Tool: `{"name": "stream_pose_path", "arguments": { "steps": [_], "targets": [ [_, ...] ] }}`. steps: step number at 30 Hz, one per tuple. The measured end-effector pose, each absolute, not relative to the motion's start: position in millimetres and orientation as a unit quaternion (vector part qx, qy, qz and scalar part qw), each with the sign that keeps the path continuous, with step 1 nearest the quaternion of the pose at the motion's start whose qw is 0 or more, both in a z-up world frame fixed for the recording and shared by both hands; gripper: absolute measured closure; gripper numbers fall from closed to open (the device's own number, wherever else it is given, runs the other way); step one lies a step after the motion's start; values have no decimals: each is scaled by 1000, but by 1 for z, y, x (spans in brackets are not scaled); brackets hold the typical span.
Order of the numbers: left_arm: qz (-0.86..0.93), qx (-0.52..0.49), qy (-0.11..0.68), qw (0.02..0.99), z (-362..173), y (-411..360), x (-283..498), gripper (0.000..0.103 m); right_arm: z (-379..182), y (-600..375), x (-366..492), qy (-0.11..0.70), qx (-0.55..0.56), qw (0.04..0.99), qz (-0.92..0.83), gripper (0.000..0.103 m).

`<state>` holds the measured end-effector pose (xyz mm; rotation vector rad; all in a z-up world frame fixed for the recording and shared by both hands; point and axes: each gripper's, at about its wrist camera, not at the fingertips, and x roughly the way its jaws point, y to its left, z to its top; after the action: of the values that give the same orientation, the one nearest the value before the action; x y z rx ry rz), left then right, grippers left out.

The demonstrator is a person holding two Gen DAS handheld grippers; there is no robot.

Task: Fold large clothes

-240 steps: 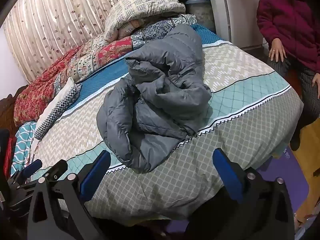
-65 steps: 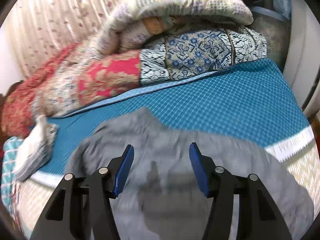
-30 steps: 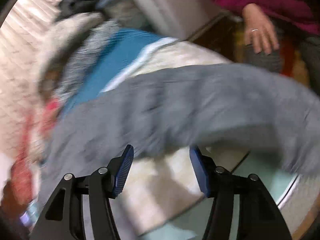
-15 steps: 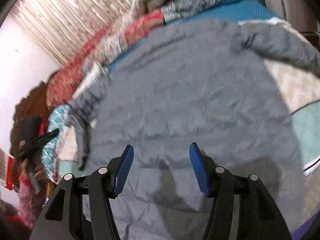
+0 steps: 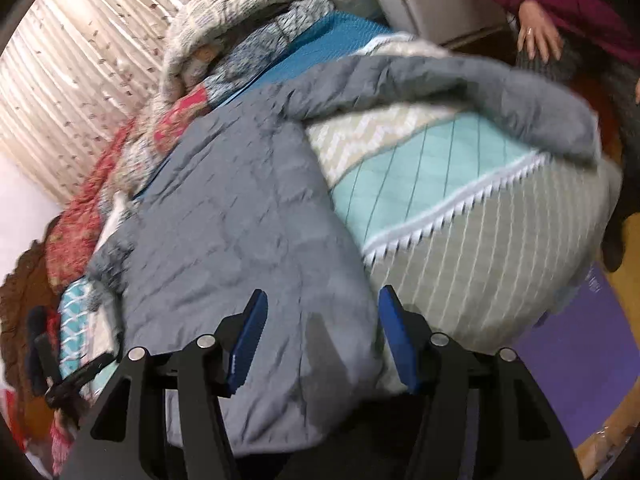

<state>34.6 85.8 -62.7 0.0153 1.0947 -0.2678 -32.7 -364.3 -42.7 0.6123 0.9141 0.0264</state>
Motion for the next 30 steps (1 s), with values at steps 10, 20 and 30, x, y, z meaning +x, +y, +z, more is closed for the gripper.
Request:
{"name": "stream_pose_path", "arguments": {
  "steps": [10, 20, 30],
  "targets": [
    [-100, 51, 546, 830, -67, 65, 34, 55, -59, -452, -40, 350, 458, 817, 13, 48],
    [-96, 19, 520, 848, -62, -10, 127, 22, -100, -540, 55, 264, 595, 754, -89, 48],
    [-65, 22, 551, 831, -131, -22, 137, 7, -143, -592, 58, 185, 711, 675, -70, 41]
  ]
}}
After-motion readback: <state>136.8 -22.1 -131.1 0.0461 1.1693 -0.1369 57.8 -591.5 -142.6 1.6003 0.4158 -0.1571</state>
